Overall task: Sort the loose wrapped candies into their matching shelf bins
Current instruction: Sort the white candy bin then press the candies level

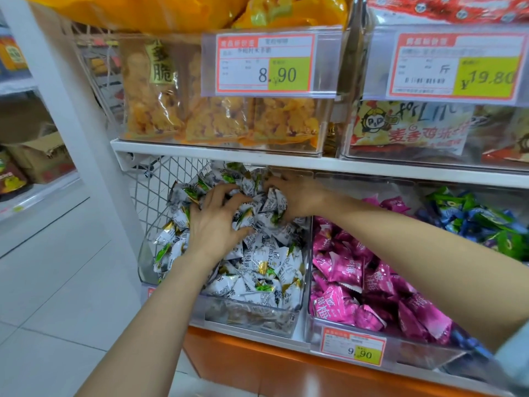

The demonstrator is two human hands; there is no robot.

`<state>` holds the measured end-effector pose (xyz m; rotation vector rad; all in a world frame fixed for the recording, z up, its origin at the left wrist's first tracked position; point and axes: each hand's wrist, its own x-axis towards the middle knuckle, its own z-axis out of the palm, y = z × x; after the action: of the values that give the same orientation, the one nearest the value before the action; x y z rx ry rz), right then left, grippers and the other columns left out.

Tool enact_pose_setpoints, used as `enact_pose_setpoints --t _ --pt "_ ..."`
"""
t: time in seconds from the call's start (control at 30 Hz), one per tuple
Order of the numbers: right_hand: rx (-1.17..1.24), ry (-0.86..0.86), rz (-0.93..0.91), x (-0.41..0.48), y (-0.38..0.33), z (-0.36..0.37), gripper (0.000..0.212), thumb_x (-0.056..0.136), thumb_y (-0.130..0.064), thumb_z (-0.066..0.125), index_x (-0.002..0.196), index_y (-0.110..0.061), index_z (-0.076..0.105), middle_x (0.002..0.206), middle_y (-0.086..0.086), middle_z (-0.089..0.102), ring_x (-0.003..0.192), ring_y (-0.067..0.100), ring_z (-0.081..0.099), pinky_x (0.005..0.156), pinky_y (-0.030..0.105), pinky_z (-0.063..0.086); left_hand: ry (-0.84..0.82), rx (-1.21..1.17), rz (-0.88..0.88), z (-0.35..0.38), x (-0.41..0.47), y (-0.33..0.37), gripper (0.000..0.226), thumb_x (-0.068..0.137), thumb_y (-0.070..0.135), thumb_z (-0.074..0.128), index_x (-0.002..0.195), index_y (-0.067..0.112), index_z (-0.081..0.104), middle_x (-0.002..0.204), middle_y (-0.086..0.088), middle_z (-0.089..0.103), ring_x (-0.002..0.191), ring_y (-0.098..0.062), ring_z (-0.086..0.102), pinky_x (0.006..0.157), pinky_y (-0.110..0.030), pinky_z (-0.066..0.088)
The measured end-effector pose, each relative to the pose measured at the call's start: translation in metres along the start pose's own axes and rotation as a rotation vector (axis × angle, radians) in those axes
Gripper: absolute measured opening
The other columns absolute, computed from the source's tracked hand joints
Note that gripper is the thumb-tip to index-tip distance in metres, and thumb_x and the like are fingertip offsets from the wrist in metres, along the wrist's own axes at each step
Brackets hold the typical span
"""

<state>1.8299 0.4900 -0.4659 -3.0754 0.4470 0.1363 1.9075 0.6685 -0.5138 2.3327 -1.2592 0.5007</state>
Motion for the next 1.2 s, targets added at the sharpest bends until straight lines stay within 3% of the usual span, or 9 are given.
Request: enact_pose_setpoints --t 0.1,0.27,0.43,0.57,0.73,0.8,0.9,1.03,1.2 --pt "0.043 -0.2 0.027 -0.011 -0.007 -0.002 0.121 0.063 -0.048 0.081 0.15 -0.03 -0.002 0.158 0.007 0.001 0.142 0.032 0.016 0.11 0.044 0.027 -0.036 -0.001 -0.025 0.0 0.002 0.0 0.059 0.069 0.035 0.079 0.123 0.024 0.058 0.14 -0.003 0.041 0.131 -0.026 0.035 0.095 -0.052 0.03" --pt "-0.207 -0.163 0.072 -0.012 -0.024 0.02 0.131 0.059 -0.068 0.072 0.148 -0.027 -0.015 0.157 0.013 -0.01 0.144 0.035 -0.001 0.11 0.06 -0.001 -0.081 0.001 -0.045 -0.001 0.003 0.001 0.06 0.073 0.036 0.075 0.128 0.028 0.053 0.144 0.002 0.033 0.135 -0.021 0.027 0.1 -0.048 0.026" --pt "-0.259 -0.145 0.055 -0.002 -0.022 0.013 0.13 0.058 -0.069 0.072 0.148 -0.027 -0.012 0.157 0.013 -0.002 0.142 0.036 0.016 0.106 0.071 0.006 -0.104 -0.001 -0.056 -0.002 0.002 0.0 0.061 0.073 0.039 0.074 0.129 0.031 0.051 0.145 0.004 0.031 0.136 -0.019 0.024 0.102 -0.049 0.025" --pt "-0.199 -0.149 0.028 -0.004 -0.017 0.005 0.129 0.059 -0.06 0.078 0.148 -0.027 -0.01 0.157 0.013 -0.001 0.139 0.035 0.025 0.106 0.065 0.014 -0.122 -0.01 -0.059 -0.005 0.001 0.0 0.06 0.074 0.041 0.073 0.129 0.032 0.05 0.146 0.004 0.03 0.137 -0.019 0.022 0.103 -0.05 0.025" --pt "-0.183 -0.259 0.1 -0.016 -0.034 0.016 0.138 0.057 -0.07 0.072 0.146 -0.022 -0.022 0.153 0.015 -0.026 0.142 0.037 -0.016 0.111 0.063 0.001 -0.141 0.002 -0.06 -0.004 0.002 -0.001 0.061 0.075 0.041 0.073 0.13 0.033 0.048 0.146 0.005 0.029 0.137 -0.017 0.021 0.105 -0.047 0.023" --pt "-0.269 -0.233 0.109 -0.019 -0.044 0.024 0.135 0.061 -0.07 0.069 0.146 -0.019 -0.022 0.151 0.018 -0.027 0.141 0.04 -0.018 0.109 0.066 -0.001 -0.164 0.006 -0.067 -0.004 0.003 0.0 0.062 0.075 0.041 0.073 0.131 0.034 0.047 0.146 0.005 0.028 0.137 -0.017 0.02 0.106 -0.048 0.023" --pt "-0.275 -0.174 0.111 -0.016 -0.046 0.023 0.128 0.065 -0.062 0.073 0.148 -0.02 -0.016 0.155 0.018 -0.016 0.143 0.039 -0.004 0.11 0.065 0.008 -0.183 -0.004 -0.073 -0.006 0.003 0.001 0.062 0.075 0.042 0.073 0.131 0.034 0.047 0.147 0.005 0.028 0.137 -0.017 0.02 0.108 -0.051 0.024" --pt "-0.16 -0.157 0.007 -0.011 -0.029 0.006 0.119 0.064 -0.055 0.077 0.15 -0.025 0.001 0.155 0.014 0.013 0.133 0.034 0.035 0.102 0.045 0.041 -0.199 0.017 -0.07 -0.009 0.001 0.0 0.063 0.075 0.045 0.071 0.132 0.034 0.046 0.148 0.006 0.026 0.138 -0.017 0.018 0.107 -0.049 0.024" --pt "-0.016 -0.172 -0.053 -0.007 -0.011 -0.014 0.11 0.067 -0.046 0.08 0.15 -0.023 0.012 0.154 0.004 0.023 0.137 0.024 0.031 0.104 0.029 0.033 -0.205 0.055 -0.037 -0.013 -0.002 0.002 0.066 0.075 0.047 0.071 0.134 0.033 0.044 0.15 0.005 0.024 0.14 -0.018 0.016 0.104 -0.048 0.026"
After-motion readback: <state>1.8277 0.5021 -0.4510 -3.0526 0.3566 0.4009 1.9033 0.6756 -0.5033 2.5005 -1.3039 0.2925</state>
